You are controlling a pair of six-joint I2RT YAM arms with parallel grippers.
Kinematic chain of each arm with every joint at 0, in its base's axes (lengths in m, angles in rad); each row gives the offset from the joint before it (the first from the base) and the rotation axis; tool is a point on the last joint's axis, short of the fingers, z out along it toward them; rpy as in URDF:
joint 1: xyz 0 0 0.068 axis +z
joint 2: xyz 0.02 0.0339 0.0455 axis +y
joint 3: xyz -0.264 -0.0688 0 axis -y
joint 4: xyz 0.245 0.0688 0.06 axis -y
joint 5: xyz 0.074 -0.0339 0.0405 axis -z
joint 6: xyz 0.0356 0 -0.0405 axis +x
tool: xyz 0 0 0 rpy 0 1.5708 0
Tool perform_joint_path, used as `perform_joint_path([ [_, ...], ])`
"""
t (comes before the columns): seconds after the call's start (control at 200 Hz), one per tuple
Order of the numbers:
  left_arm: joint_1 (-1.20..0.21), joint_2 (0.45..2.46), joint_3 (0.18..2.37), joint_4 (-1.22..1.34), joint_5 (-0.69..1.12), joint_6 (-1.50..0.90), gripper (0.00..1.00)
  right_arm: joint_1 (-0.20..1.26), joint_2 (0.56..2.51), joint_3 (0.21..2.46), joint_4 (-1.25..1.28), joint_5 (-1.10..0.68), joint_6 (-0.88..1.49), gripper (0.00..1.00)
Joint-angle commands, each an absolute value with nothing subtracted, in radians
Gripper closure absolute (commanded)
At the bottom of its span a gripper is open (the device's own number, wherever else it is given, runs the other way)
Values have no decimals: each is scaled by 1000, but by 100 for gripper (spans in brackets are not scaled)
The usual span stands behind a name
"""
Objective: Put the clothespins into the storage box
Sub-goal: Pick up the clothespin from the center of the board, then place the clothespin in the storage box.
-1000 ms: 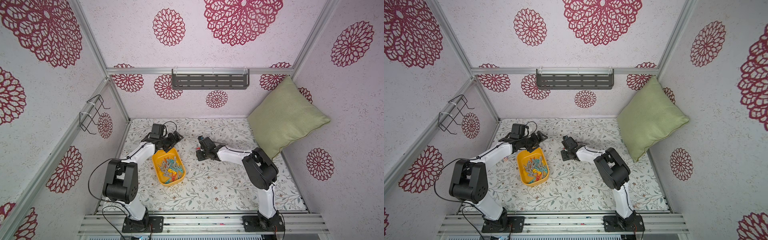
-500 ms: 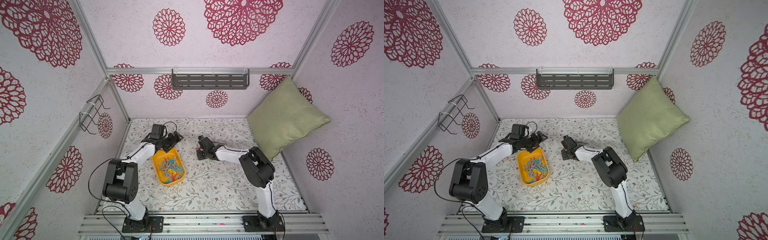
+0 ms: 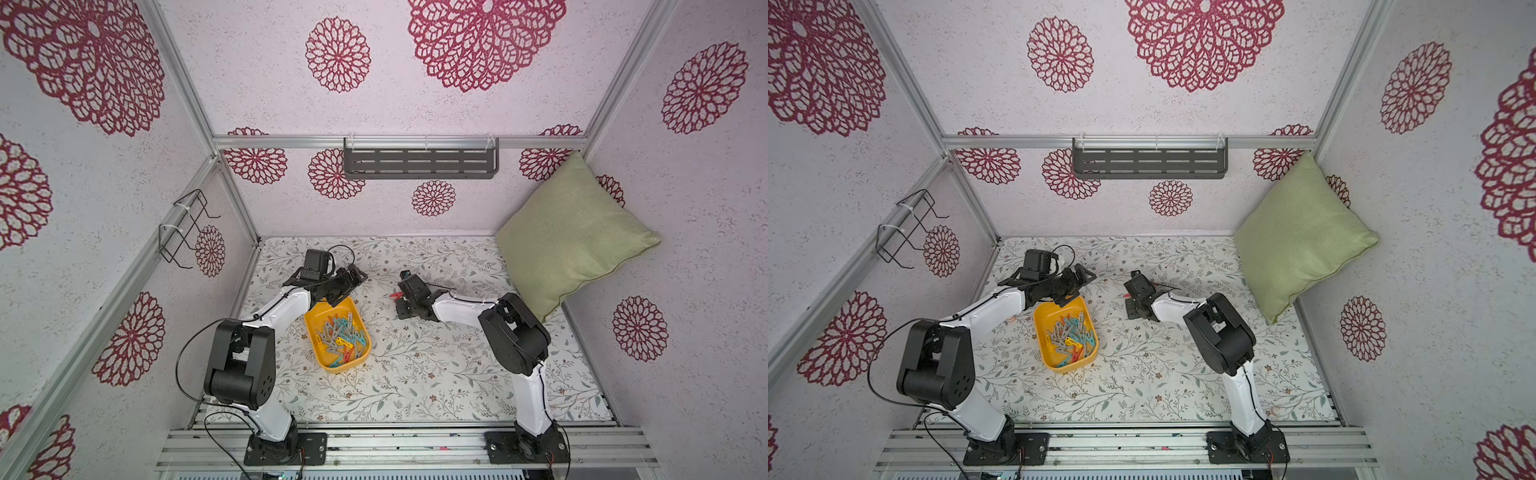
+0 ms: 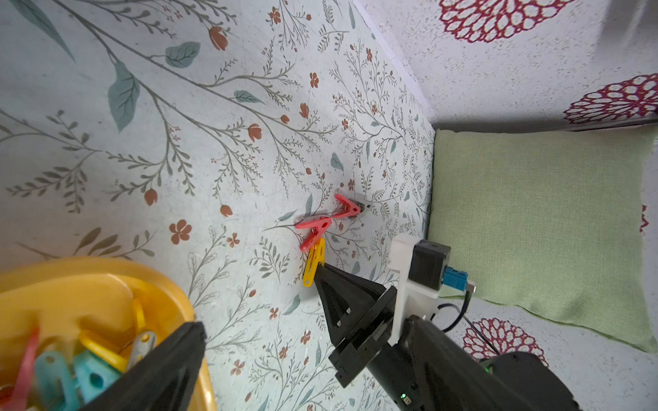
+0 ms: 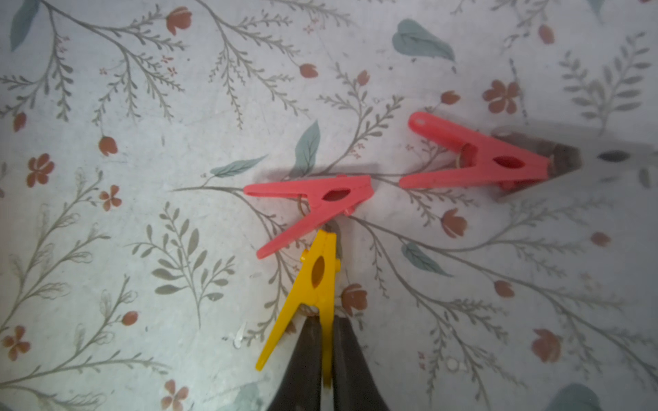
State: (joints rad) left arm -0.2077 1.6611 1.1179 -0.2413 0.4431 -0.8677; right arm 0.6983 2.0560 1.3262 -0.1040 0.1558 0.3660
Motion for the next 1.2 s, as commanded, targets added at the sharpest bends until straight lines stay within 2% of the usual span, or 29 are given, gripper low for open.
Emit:
perform_joint_path([
  [0.0,-221,1596,1100,-224,432,-871,3,697,1967,1306,-123,175,376,94],
  [0.295,-196,1419,994,-307,372,-828,3,788,1893,1342,-153,148,344,99],
  [0.715,57,1183,846,-411,418,-790,3,967,1998,1574,-180,23,320,98],
  [0.906,121,1140,825,-433,442,-782,3,999,2080,1686,-207,-10,315,89],
  [1.096,117,1157,843,-434,462,-794,3,996,2068,1693,-198,12,312,63],
  [1.196,97,1180,861,-422,465,-801,3,990,2026,1659,-176,51,310,57],
])
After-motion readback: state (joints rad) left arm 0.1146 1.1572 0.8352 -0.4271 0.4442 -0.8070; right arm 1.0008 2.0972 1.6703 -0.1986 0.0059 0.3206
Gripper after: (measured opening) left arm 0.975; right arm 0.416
